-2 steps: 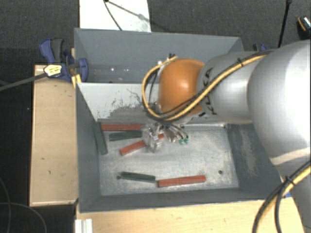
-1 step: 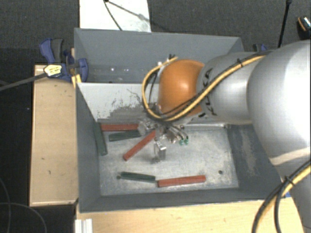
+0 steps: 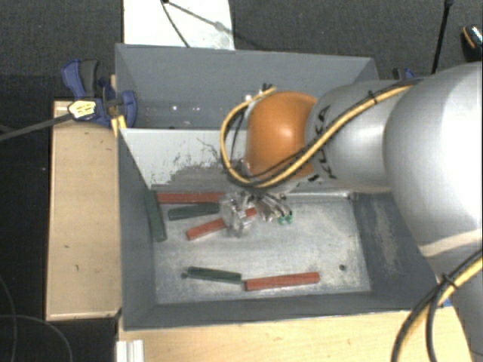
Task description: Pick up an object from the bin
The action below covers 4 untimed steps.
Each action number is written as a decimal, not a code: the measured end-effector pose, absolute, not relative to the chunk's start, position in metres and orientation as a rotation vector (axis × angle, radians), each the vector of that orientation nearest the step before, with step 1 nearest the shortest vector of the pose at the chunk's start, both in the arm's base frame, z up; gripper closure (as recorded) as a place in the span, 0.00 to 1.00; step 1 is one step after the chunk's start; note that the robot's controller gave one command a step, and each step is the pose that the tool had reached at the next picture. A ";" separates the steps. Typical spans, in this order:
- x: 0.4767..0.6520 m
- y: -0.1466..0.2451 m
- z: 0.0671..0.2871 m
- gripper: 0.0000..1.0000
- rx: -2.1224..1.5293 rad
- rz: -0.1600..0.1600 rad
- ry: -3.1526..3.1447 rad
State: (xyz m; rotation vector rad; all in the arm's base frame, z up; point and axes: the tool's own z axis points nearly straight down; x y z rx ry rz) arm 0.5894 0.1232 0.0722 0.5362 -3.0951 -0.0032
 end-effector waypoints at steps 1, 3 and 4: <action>0.589 0.123 0.071 0.00 0.534 -0.002 -3.093; 0.574 0.064 0.073 1.00 1.002 -0.001 -2.982; 0.573 0.064 0.071 0.00 0.999 -0.002 -2.978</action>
Offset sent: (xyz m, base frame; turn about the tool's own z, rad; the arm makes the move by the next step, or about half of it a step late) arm 0.0000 0.0000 0.0000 0.0000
